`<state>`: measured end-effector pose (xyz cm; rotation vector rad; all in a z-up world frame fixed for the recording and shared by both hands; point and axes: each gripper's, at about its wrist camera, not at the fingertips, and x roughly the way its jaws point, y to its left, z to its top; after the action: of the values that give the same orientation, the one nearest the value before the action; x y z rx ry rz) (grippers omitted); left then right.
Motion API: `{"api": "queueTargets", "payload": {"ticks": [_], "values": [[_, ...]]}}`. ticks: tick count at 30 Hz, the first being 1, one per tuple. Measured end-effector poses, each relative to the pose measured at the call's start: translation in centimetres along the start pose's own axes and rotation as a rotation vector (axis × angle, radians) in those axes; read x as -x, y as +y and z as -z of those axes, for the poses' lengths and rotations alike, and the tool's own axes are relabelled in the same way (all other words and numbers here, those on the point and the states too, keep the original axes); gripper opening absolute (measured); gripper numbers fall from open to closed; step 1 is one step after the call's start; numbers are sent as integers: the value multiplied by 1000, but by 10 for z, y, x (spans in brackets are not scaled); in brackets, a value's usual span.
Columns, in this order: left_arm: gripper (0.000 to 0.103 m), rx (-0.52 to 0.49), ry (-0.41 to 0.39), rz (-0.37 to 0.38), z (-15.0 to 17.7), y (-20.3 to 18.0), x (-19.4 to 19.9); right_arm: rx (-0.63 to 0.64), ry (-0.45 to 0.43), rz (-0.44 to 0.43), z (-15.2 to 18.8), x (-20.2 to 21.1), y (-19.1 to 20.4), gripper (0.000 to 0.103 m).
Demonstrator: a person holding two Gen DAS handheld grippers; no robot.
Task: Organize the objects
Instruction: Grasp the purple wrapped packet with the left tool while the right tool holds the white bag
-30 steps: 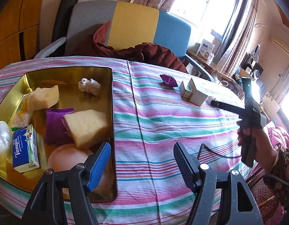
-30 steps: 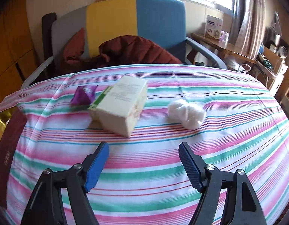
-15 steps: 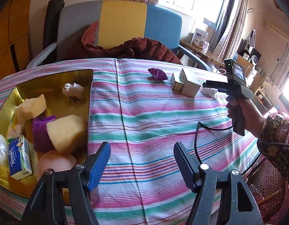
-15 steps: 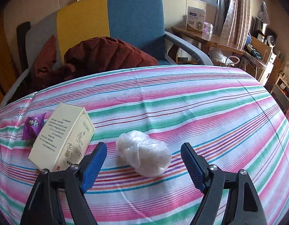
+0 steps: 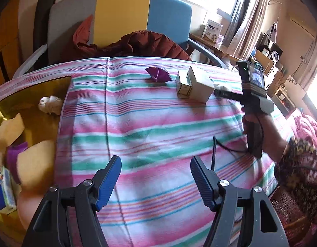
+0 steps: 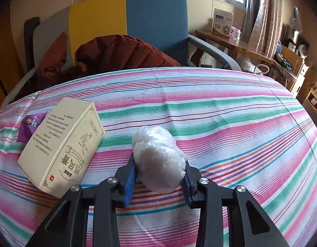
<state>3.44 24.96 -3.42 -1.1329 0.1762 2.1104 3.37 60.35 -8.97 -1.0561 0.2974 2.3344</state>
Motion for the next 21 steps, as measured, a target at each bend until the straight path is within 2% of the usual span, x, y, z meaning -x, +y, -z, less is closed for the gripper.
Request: {"api": "queueTargets", "payload": {"ticks": [5,10,18,21], "values": [[71,16,-2,-10,-40,-4,-32,46,-50,1,3,11,10,38],[74,-72,31,-78,-85,-12,-80,34,-83,3,4,16,7,38],[77,-378,51,-147,-141,-35,-147,-4,-85,-11,4,13,-2,38],[77,-459,79,-139,-156,-38,-164,-16,-82,-21,4,12,-5,38]]}}
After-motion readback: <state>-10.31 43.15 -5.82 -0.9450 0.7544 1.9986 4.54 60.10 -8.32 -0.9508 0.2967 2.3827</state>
